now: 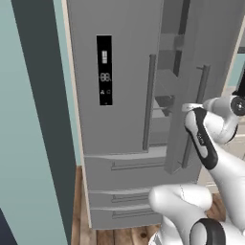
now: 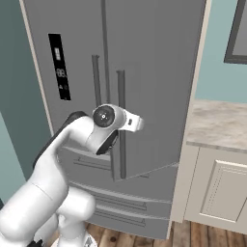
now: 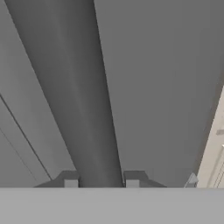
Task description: Move the hot dog bun to the plate on the dining table and place the condiment next to that plate. Then navigate to the fridge and take the sausage and place it on the plate as well.
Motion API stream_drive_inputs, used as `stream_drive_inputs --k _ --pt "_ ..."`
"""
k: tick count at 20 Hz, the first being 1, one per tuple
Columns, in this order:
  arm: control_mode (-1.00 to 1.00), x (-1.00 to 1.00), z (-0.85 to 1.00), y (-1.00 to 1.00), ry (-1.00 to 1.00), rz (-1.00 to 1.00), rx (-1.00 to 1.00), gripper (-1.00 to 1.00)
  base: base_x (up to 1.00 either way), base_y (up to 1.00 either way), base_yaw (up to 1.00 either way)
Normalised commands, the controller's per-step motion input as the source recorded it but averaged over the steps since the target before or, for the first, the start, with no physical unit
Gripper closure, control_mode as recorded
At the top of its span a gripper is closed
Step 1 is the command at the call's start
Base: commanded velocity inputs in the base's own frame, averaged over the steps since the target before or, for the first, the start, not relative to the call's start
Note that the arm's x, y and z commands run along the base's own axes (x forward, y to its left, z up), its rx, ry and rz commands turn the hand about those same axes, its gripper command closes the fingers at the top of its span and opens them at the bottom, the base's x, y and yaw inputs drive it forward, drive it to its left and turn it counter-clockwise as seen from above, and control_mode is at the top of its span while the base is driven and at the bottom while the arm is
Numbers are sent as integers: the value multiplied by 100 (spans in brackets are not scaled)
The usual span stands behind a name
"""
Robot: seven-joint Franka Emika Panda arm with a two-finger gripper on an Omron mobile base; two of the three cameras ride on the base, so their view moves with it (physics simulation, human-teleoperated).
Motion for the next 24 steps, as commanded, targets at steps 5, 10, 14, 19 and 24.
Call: stream_drive_inputs --k 5,10,14,19,24 --pt "-100 -78 55 -73 3 -7 -3 -100 0 0 0" --pt "-100 -73 43 -44 11 -4 -11 -100 0 0 0" --pt "-100 -100 61 -29 5 0 -19 -100 0 0 0" --pt "-100 -100 41 6 -5 0 -27 -100 0 0 0" --pt "-100 -80 0 99 -4 14 -78 -100 0 0 0"
